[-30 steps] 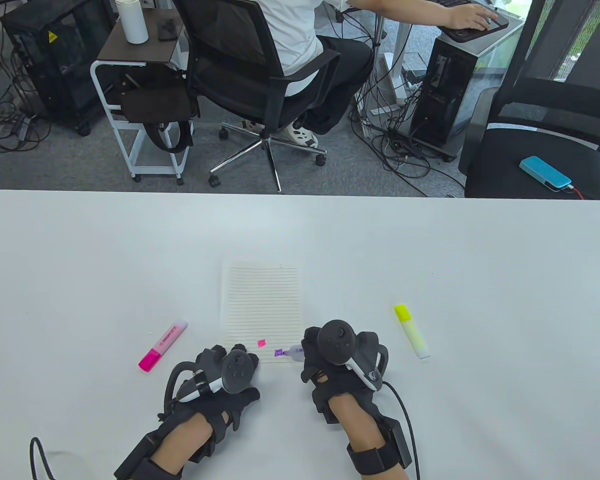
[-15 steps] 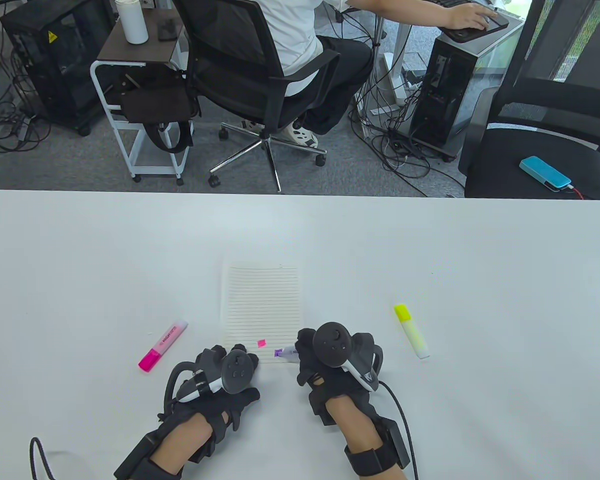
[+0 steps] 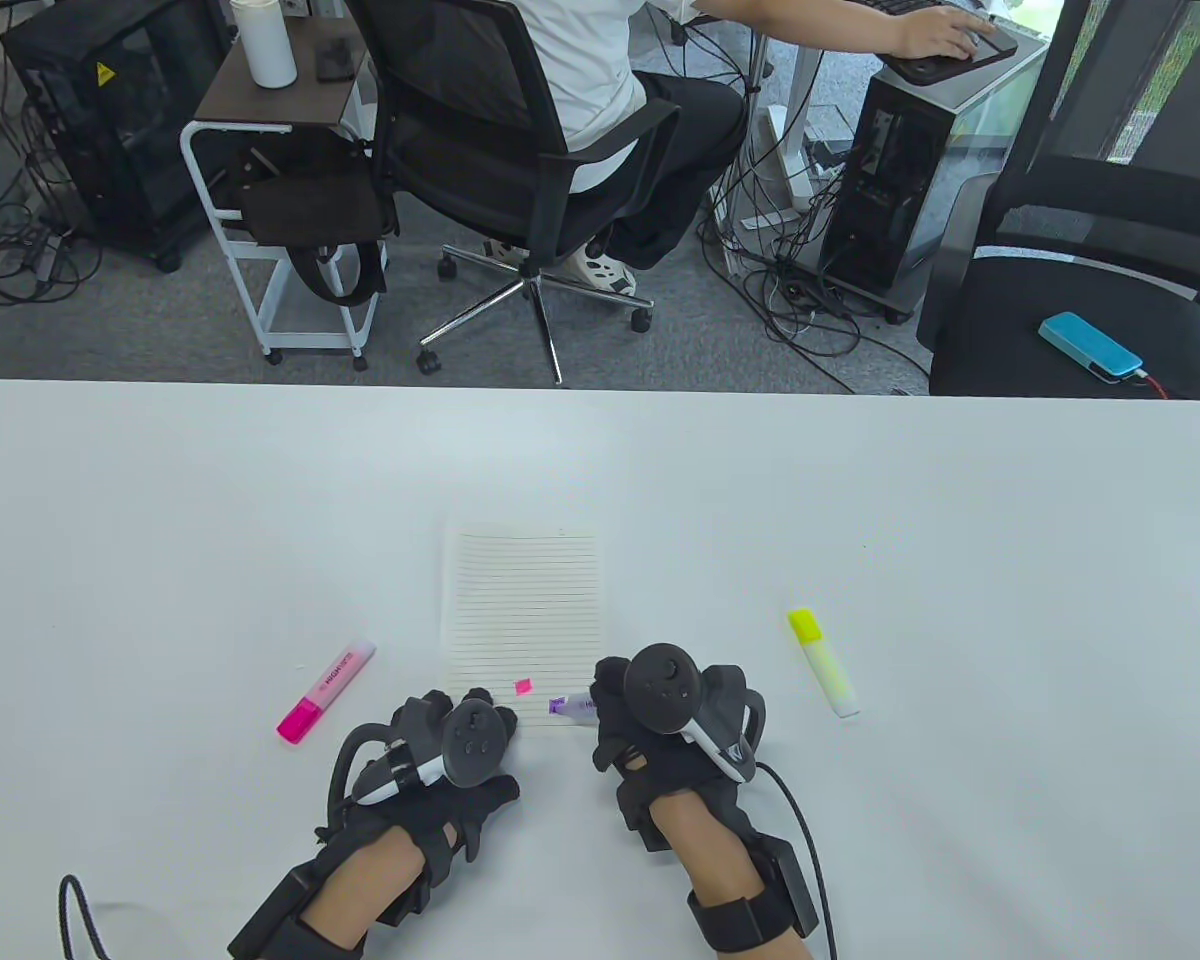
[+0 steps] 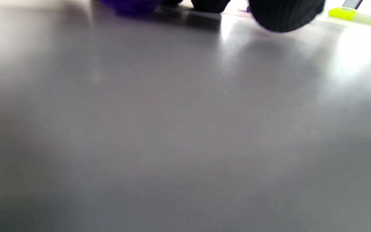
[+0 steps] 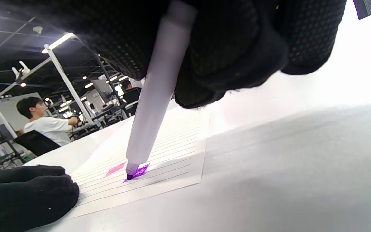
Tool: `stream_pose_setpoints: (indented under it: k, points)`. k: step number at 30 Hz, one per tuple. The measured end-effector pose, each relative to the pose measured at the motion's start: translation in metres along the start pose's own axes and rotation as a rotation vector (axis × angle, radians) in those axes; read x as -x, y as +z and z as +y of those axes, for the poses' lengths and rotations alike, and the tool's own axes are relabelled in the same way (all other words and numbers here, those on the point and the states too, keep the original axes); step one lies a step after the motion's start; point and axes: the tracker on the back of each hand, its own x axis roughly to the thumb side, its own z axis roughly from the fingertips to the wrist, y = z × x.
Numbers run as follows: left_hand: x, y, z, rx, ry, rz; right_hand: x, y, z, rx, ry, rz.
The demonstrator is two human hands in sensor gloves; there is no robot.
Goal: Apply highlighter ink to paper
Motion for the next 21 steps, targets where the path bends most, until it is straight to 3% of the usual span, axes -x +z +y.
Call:
stream_pose_setpoints:
  k: [21]
  points:
    - [0.0,-0.0001,0.0002,0.001,-0.001,0.001,-0.0001,0.0001,0.001,0.03,0.005,0.003]
